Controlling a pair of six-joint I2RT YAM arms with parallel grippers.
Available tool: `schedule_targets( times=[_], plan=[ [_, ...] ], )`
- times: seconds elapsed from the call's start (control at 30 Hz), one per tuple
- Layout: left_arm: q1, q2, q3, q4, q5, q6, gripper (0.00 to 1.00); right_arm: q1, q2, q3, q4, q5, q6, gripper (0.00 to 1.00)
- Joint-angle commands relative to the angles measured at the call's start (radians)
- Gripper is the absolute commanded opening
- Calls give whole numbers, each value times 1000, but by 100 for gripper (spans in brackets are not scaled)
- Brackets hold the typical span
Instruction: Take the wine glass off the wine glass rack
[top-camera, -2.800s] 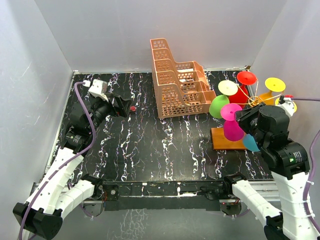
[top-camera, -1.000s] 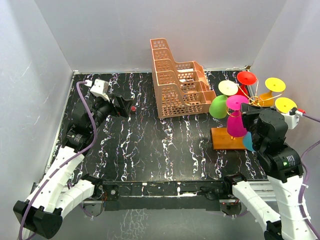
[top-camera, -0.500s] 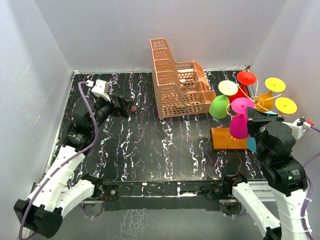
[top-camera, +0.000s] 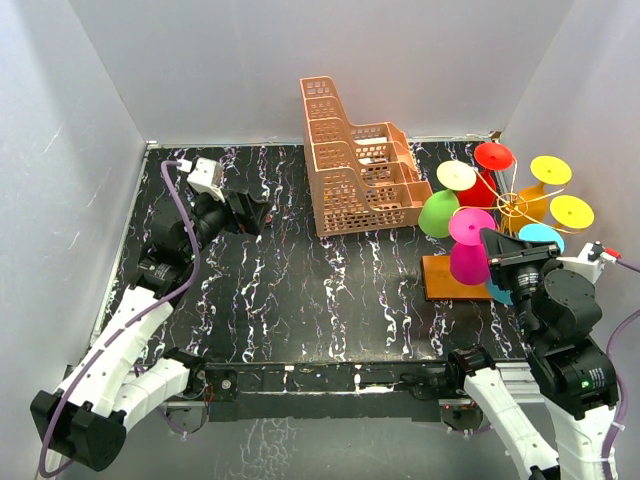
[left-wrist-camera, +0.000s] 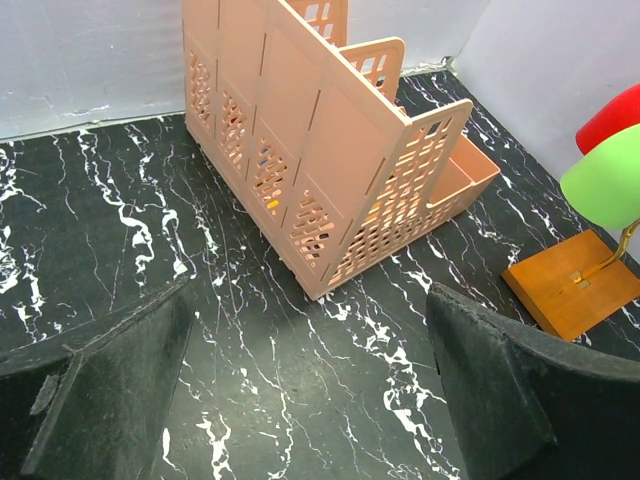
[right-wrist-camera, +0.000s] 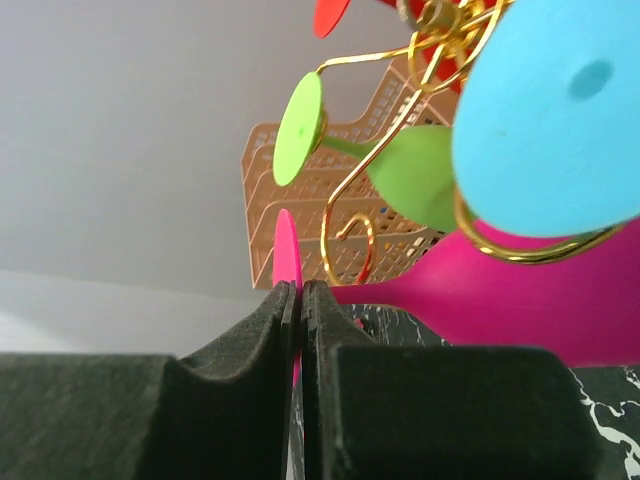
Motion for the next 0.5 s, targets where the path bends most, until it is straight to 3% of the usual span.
schedule_targets(
  times=[0.0,0.3,0.47],
  plan=[
    [-5,10,-10,36,28,-11,97,4,-27,-13,143,-163,-126,8],
    [-6,57,-20,44,31,-49,97,4,-2,-97,371,-569,-228,8],
    [-5,90,-79,122,98,-290,97,3,21,-122,572,-863,-382,8]
  ],
)
